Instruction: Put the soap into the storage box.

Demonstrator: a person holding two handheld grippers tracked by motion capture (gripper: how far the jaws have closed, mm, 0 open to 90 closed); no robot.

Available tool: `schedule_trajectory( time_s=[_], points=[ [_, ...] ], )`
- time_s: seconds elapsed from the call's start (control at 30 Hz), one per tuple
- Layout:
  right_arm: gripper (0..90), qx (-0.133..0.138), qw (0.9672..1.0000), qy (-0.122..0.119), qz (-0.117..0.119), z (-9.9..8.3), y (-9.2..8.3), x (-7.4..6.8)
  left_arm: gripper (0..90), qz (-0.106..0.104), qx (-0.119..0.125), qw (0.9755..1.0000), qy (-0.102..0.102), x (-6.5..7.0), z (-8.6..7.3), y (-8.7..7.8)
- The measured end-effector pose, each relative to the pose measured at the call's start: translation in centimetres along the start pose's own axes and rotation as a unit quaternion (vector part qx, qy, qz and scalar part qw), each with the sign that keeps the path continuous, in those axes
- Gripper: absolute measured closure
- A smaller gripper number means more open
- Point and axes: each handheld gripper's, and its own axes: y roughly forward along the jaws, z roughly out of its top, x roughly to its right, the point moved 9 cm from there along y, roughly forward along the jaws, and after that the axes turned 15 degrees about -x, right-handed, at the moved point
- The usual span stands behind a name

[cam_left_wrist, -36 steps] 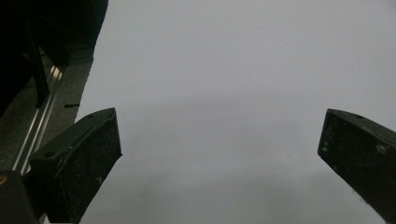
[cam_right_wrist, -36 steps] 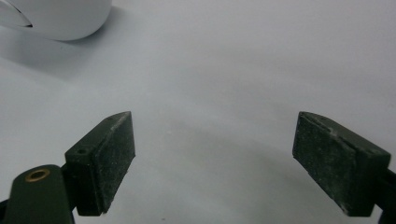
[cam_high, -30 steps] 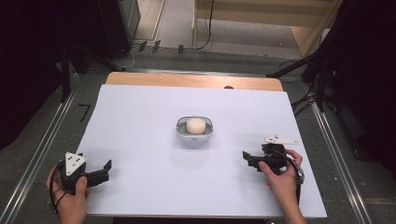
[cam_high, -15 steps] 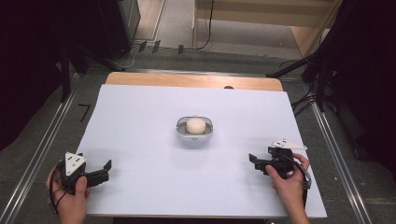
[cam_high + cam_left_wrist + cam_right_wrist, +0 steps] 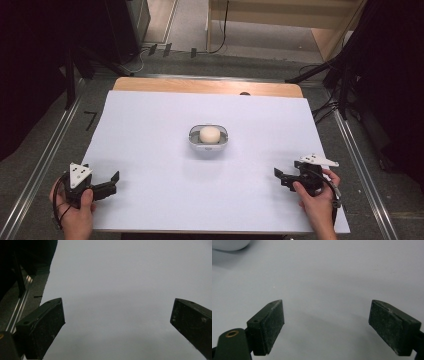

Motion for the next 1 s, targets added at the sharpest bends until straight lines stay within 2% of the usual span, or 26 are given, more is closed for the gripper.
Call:
schedule_trajectory(
  time_s=[0.4, 0.63, 1.0],
  points=[
    [13.7, 0.004, 0.9999, 0.015, -0.003, -0.9, -0.8, 1.4, 0.0, 0.0, 0.0, 1.0, -0.003, 0.0, 0.0, 0.0],
    [13.6, 0.003, 0.9999, 0.009, -0.01, -1.3, -1.0, 1.6, 0.0, 0.0, 0.001, 1.0, -0.005, -0.1, 0.0, 0.0],
    [13.9, 0.016, 0.9991, 0.035, -0.017, -2.8, -2.6, 4.2, 0.0, 0.0, 0.001, 1.0, -0.005, 0.0, 0.0, 0.0]
  ],
)
